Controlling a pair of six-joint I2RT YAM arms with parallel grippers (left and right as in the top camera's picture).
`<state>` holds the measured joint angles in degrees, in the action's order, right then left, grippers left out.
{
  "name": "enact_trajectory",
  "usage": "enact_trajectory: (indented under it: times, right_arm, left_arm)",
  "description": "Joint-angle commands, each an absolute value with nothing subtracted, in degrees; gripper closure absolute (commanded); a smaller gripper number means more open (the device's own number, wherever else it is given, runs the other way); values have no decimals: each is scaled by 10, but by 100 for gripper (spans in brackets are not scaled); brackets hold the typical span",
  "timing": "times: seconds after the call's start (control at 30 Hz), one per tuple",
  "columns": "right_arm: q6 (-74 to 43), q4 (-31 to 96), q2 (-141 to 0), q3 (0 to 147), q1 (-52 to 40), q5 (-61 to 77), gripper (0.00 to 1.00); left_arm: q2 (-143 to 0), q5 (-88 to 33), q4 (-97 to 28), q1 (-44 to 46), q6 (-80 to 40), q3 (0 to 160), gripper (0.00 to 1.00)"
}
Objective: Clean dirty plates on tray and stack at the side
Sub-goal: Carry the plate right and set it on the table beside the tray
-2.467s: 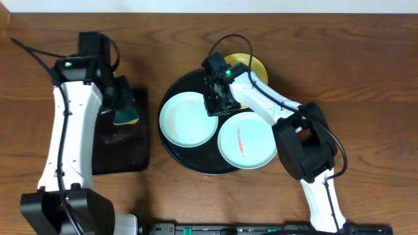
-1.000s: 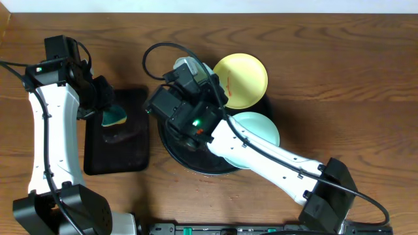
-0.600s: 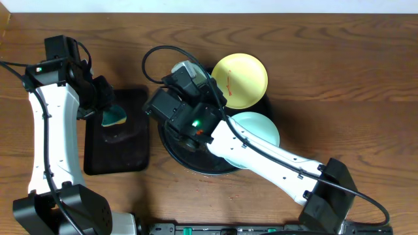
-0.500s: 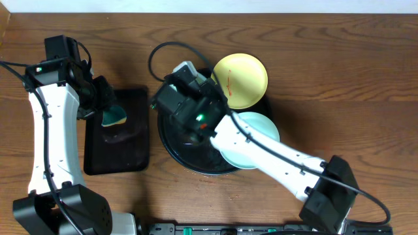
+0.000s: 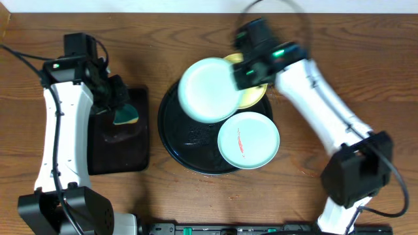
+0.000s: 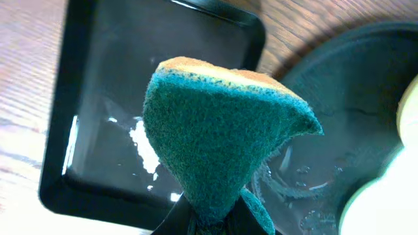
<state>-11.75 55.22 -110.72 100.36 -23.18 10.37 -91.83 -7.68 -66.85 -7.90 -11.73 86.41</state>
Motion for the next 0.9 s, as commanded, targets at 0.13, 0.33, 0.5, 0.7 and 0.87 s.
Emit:
enact_trajectory:
  times: [0.13, 0.33, 0.5, 0.7, 0.87]
  right_arm:
    - [-132, 628, -1096, 1005, -39, 170, 99]
    - [-132, 671, -1096, 1000, 65, 88, 99]
    - [-132, 665, -1096, 965, 116, 63, 99]
    - [-130, 595, -1096, 868, 135, 56, 99]
    - [-109, 534, -1096, 809, 133, 52, 99]
  left_arm:
    - [-917, -84, -662, -57, -112, 863, 92]
    - [-917, -84, -659, -57, -112, 863, 92]
    - [-917, -84, -659, -57, -112, 863, 92]
    - [-917, -84, -656, -57, -112, 863, 92]
    - [-917, -84, -656, -57, -112, 863, 93]
